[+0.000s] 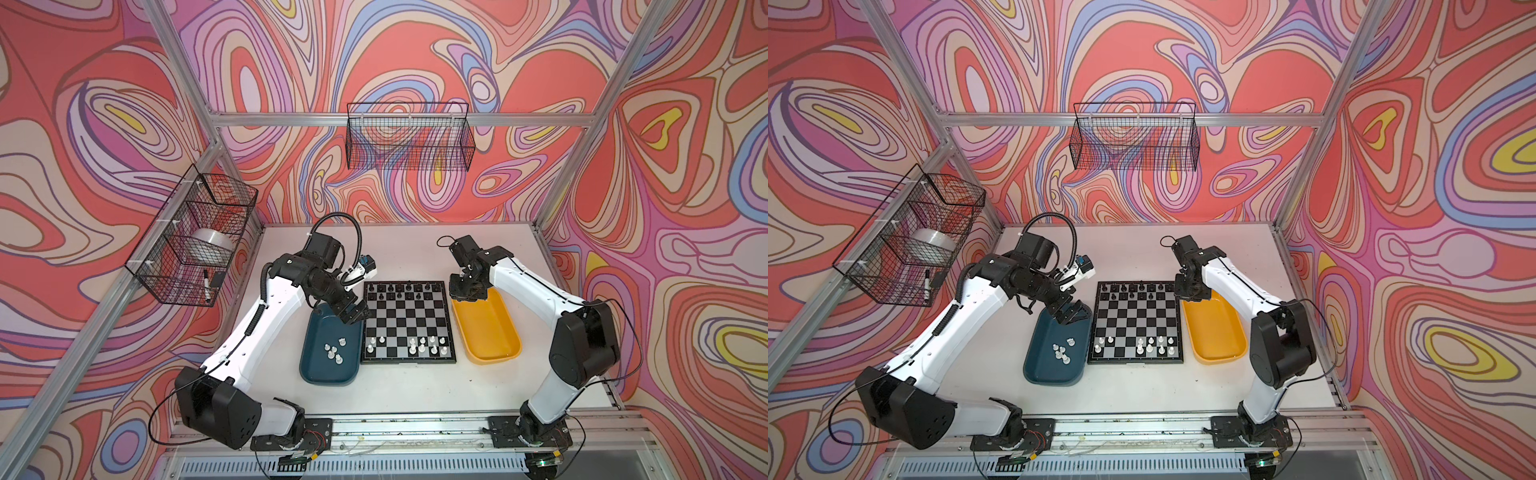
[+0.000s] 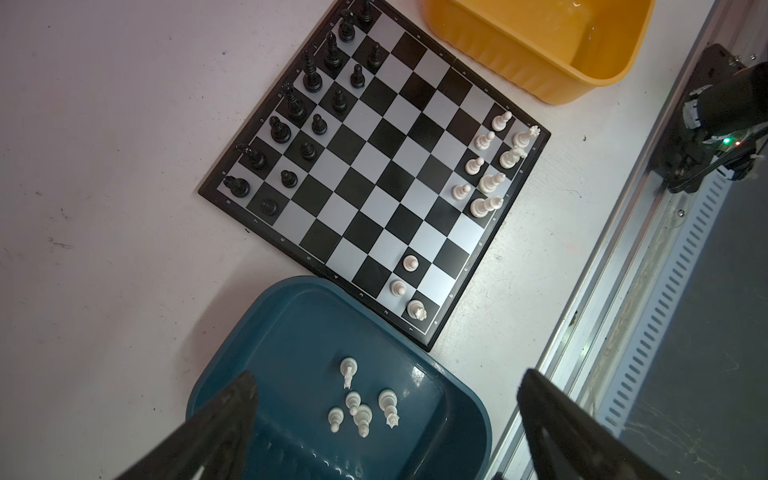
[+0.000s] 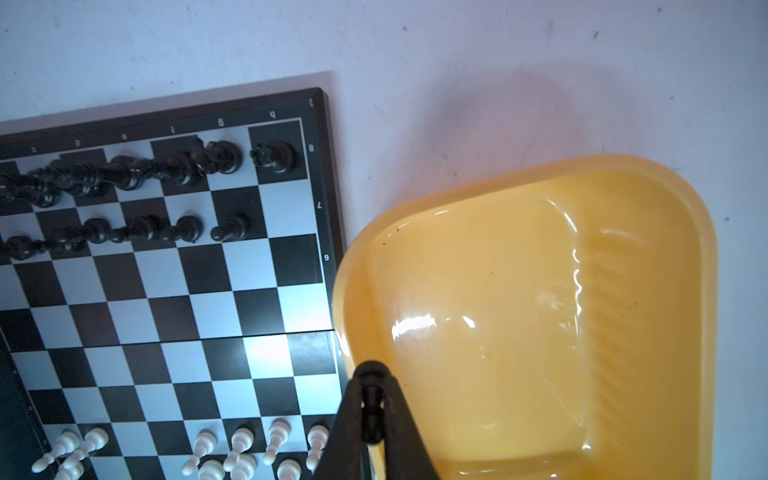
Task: Set up the chess pieces on the board
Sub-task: 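Position the black pawn over the empty second-row square at the board's corner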
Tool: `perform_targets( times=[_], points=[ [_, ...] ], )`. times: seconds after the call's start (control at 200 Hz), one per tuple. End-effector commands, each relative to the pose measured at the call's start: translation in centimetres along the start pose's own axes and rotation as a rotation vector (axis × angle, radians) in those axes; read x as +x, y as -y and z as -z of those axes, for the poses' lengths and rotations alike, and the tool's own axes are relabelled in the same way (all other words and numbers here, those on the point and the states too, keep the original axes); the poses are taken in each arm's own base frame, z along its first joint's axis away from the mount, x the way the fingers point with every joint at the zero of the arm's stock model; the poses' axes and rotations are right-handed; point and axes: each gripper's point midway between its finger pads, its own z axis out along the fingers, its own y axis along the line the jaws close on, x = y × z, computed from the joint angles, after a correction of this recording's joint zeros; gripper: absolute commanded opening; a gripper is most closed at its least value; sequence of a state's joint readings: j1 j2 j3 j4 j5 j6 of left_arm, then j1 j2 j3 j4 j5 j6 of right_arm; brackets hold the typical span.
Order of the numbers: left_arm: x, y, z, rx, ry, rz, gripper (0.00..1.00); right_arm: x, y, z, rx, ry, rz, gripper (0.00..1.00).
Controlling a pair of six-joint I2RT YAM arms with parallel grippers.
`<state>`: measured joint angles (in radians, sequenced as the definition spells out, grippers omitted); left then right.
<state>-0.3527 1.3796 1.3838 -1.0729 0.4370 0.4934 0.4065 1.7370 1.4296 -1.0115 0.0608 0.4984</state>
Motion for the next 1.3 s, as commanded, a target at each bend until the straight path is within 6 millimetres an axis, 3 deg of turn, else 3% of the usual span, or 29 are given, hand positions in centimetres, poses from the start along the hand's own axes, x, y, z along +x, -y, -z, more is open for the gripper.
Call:
perform_targets(
  times=[0.0,0.025,0.391,1.297],
  points=[
    [0.1,0.4,0.3,0.001,0.009,-0.007,0.98,-0.7,-0.9,0.4,0.000,0.010,0.025,0.11],
    [0.1,0.4,0.3,0.000,0.009,-0.006,0.98,-0.8,-1.2,-0.4,0.005,-0.005,0.031,0.11],
    [0.2,0.4,0.4,-0.006,0.010,-0.008,0.98,-2.9,-4.2,-2.1,-0.027,0.006,0.062,0.10],
    [0.1,0.3,0.3,-0.004,0.005,-0.005,0.98,-2.9,-5.6,-6.9,-0.033,-0.051,0.076,0.10]
  ],
)
